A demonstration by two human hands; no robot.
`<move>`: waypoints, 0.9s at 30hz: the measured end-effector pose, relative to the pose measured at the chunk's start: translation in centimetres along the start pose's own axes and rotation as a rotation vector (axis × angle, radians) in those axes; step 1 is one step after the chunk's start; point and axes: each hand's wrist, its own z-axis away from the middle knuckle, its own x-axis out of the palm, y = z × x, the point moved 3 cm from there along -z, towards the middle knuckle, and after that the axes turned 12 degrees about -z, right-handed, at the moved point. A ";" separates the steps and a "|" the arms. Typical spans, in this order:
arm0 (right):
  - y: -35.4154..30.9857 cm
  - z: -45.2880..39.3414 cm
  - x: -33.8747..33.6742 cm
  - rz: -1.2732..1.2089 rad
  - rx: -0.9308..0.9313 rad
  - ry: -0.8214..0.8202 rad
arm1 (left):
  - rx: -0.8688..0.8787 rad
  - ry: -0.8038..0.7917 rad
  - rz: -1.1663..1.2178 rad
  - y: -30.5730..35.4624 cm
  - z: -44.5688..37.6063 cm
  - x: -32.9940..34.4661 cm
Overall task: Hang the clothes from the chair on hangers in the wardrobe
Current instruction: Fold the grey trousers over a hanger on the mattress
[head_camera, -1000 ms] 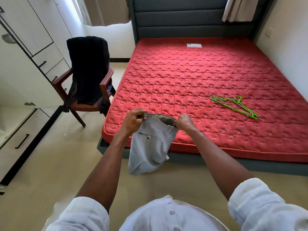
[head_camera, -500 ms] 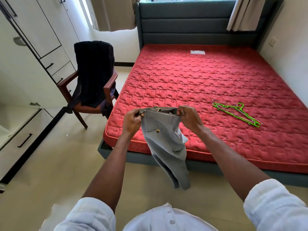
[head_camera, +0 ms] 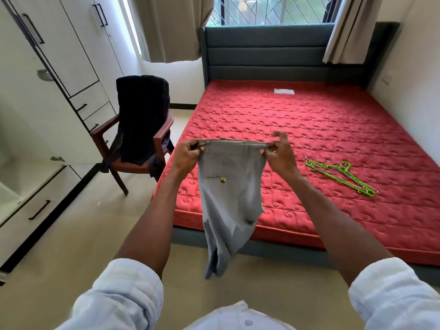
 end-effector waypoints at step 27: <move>-14.9 -7.3 -1.6 -0.258 0.038 -0.169 | 0.139 0.305 0.032 12.2 -9.2 -7.8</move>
